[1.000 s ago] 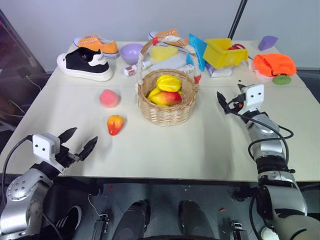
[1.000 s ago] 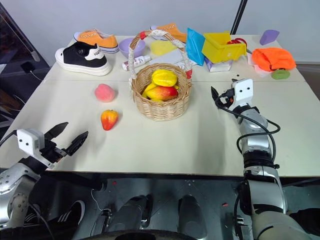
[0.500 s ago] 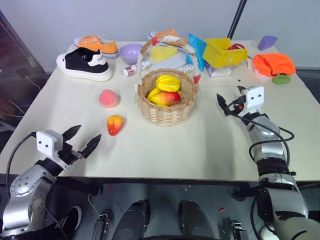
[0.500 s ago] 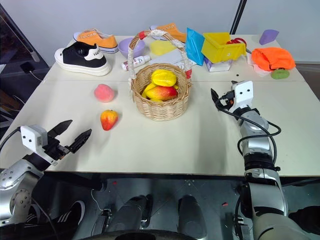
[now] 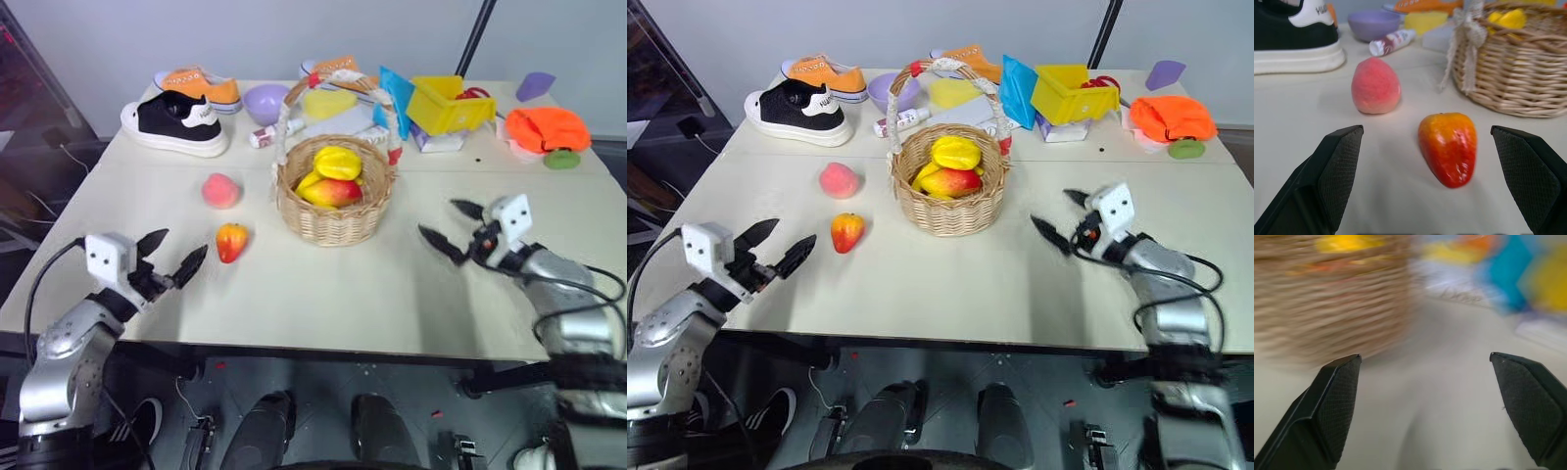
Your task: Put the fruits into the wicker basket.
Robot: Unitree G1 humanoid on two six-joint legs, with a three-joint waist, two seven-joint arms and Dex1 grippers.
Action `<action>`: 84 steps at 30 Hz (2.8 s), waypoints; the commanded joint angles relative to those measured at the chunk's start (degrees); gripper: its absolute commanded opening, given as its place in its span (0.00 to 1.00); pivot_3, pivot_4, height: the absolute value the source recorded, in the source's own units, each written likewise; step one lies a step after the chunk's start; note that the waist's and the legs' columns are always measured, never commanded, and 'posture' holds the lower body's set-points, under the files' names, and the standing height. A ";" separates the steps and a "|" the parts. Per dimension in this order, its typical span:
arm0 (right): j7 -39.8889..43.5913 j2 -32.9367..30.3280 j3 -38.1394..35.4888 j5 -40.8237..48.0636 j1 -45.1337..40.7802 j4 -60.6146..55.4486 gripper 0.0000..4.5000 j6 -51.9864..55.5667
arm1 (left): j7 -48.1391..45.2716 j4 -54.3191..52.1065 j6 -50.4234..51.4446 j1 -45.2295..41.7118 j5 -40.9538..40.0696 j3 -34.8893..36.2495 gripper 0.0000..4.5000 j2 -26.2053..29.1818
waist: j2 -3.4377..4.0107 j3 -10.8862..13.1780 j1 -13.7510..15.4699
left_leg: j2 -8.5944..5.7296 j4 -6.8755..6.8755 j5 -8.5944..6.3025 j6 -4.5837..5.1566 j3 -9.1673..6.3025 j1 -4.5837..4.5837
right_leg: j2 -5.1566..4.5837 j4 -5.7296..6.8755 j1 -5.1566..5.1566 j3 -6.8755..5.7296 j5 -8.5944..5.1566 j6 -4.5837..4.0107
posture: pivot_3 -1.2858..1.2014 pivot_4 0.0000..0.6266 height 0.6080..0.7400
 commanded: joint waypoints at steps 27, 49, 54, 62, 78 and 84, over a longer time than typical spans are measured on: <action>2.85 -2.35 11.69 -1.35 -8.44 -23.37 0.98 11.03 | 12.73 -0.09 26.87 -16.44 9.55 -12.77 1.00 -3.89 | -0.27 0.02 -0.45 | -0.01 0.01 0.00 -0.01 -0.03 -0.10 | -0.01 -0.03 -0.09 -0.05 0.01 0.03 | 0.52 0.24 1.00; -3.13 3.80 5.36 -0.86 -9.76 -17.01 1.00 7.27 | 13.43 -6.09 22.38 -29.12 8.33 -13.07 0.48 -10.76 | -0.38 0.05 0.85 | -0.03 0.11 0.00 -0.02 -0.06 -0.12 | -0.02 -0.03 -0.05 -0.09 0.02 0.03 | 0.52 0.24 1.00; -6.85 6.75 3.53 -2.60 -11.40 -13.71 1.00 4.68 | 15.10 3.68 18.90 -38.71 11.40 -17.55 0.48 -17.19 | -0.39 0.05 0.82 | -0.07 0.11 0.00 -0.01 -0.04 -0.11 | -0.02 -0.05 -0.02 -0.10 0.02 0.04 | 0.52 0.24 1.00; -8.39 6.82 3.87 -3.75 -11.00 -15.37 1.00 4.48 | 14.47 17.63 11.19 -45.43 12.82 -18.26 0.90 -23.56 | -0.39 0.05 0.28 | -0.04 0.07 0.01 -0.01 -0.01 -0.11 | 0.02 0.00 -0.09 -0.08 0.02 0.05 | 0.52 0.24 1.00; -2.96 4.88 5.83 3.30 -8.30 -24.25 1.00 10.40 | 7.80 0.81 15.09 -27.79 6.29 -4.88 0.99 -7.13 | -0.37 0.05 -0.64 | -0.02 0.06 0.01 -0.01 -0.06 -0.07 | 0.03 0.06 -0.09 -0.06 0.02 0.05 | 0.52 0.24 1.00; -4.17 7.58 9.55 2.06 -10.00 -24.07 1.00 10.44 | 12.84 20.37 4.54 -30.37 12.96 -1.37 0.99 -3.57 | -0.38 0.04 -0.23 | -0.04 0.09 0.01 -0.02 -0.08 -0.04 | 0.01 0.04 -0.02 -0.09 0.02 0.04 | 0.52 0.24 1.00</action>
